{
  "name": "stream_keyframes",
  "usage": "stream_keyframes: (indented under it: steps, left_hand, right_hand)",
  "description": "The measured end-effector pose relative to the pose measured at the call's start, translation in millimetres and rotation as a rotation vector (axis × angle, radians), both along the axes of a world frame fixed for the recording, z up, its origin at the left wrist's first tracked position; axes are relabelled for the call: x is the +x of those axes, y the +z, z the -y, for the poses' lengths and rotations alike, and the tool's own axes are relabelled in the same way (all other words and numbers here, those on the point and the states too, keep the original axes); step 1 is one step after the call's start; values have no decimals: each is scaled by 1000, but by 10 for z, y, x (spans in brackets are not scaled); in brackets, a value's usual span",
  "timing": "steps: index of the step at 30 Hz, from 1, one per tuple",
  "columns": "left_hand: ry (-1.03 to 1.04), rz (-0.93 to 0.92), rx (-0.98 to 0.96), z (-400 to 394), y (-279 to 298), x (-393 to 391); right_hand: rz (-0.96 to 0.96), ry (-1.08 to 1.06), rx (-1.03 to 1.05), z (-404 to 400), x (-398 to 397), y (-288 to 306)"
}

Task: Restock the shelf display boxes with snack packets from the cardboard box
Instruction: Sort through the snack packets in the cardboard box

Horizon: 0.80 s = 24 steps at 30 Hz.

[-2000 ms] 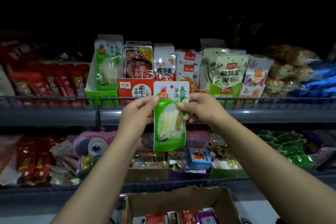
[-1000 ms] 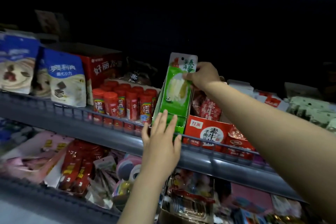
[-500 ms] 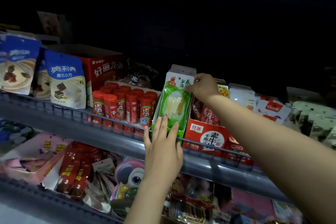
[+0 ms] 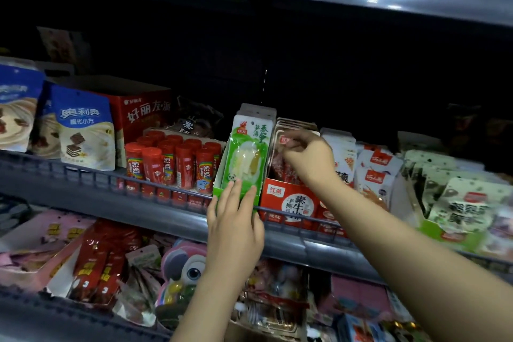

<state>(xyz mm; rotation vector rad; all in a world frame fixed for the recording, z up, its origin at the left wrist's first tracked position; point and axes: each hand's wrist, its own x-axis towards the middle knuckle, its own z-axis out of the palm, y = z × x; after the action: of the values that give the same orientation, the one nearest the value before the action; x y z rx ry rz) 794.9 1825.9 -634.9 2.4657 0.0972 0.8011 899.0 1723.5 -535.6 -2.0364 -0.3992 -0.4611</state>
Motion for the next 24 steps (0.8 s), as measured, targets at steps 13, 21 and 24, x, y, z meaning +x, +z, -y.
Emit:
stream_keyframes:
  steps: [13, 21, 24]
  left_hand:
    - [-264, -66, -29, 691, -232, -615]
    - [-410, -368, 13, 1077, -964, -1054]
    - [-425, -509, -31, 1240, -1371, -1145]
  right_hand:
    - [74, -120, -61, 1068, -1393, -1017]
    - [-225, -164, -196, 1565, -1980, -2155]
    - [-385, -164, -205, 1676, -2138, -2603]
